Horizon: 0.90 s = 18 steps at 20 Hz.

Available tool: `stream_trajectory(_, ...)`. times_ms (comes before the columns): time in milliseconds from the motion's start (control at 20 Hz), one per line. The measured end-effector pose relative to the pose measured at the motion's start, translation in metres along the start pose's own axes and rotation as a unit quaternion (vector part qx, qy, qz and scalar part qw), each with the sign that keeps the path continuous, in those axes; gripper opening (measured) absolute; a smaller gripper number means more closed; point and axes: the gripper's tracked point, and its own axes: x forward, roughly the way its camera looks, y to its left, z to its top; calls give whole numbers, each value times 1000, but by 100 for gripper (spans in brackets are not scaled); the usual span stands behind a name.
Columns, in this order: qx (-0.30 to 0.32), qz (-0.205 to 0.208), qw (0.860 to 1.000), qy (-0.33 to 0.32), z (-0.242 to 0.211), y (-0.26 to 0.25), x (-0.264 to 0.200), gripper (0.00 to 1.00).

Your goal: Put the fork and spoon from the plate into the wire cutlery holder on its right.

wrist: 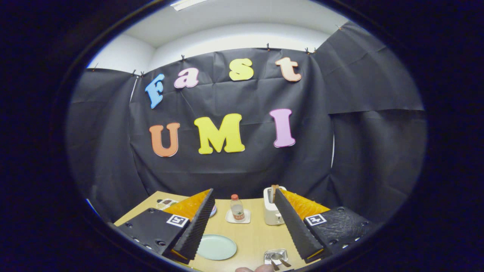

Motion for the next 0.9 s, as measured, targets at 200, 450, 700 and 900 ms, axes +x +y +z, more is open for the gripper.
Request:
stream_trajectory(200,-1,-10,1000,-10,3,-5,-11,96)
stream_trajectory(450,2,-18,1000,-11,2,-13,-16,96)
stream_trajectory(700,2,-20,1000,-19,8,-16,-19,96)
stream_trajectory(900,6,-21,1000,-16,6,-17,-19,96)
